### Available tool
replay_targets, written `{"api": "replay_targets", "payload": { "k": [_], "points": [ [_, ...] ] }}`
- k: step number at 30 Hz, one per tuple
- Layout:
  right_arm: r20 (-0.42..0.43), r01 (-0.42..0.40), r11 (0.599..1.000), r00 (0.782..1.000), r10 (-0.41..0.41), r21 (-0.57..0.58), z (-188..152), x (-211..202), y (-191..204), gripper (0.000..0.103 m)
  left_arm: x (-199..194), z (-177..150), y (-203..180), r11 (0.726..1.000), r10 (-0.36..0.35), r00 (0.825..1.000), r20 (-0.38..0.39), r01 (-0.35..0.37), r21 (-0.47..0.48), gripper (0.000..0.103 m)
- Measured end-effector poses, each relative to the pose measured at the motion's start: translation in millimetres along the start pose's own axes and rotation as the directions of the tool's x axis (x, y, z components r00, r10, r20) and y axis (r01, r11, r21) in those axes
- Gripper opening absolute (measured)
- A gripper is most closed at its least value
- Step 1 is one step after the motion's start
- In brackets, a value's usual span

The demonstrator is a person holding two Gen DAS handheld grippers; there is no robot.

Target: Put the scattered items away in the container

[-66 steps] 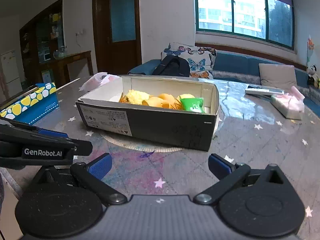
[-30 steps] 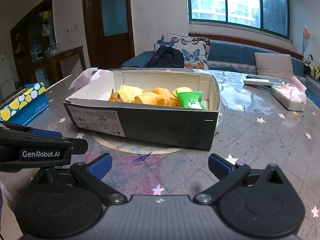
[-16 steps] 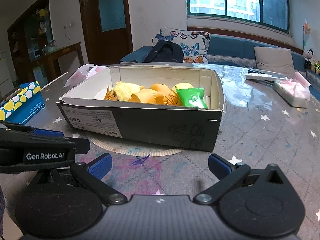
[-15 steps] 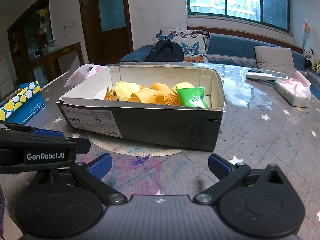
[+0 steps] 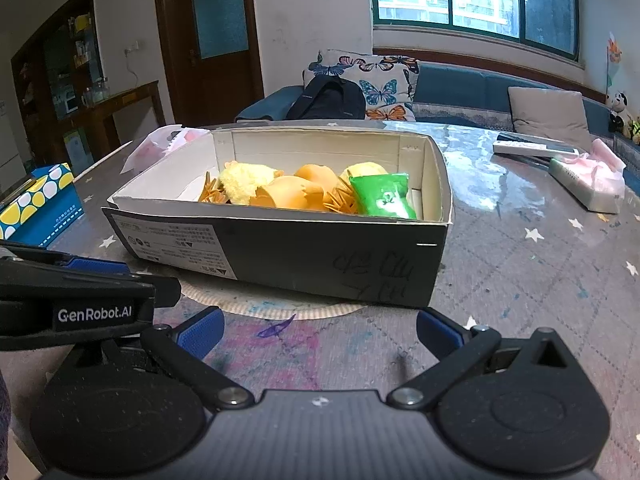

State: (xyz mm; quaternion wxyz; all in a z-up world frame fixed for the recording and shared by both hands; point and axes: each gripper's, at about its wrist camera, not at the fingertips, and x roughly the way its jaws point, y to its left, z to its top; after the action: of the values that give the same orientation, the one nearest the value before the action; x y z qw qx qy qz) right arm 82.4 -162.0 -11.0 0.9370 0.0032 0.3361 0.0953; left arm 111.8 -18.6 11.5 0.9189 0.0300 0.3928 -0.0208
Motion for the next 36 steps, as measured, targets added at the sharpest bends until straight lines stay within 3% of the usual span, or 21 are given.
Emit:
{"api": "replay_targets", "payload": {
  "k": [36],
  "points": [
    [-0.063, 0.022, 1.000, 0.998, -0.022, 0.006, 15, 31, 3, 0.103, 29, 19, 2, 1.000, 0.013, 0.999, -0.053, -0.012, 0.006, 0.041]
  ]
}}
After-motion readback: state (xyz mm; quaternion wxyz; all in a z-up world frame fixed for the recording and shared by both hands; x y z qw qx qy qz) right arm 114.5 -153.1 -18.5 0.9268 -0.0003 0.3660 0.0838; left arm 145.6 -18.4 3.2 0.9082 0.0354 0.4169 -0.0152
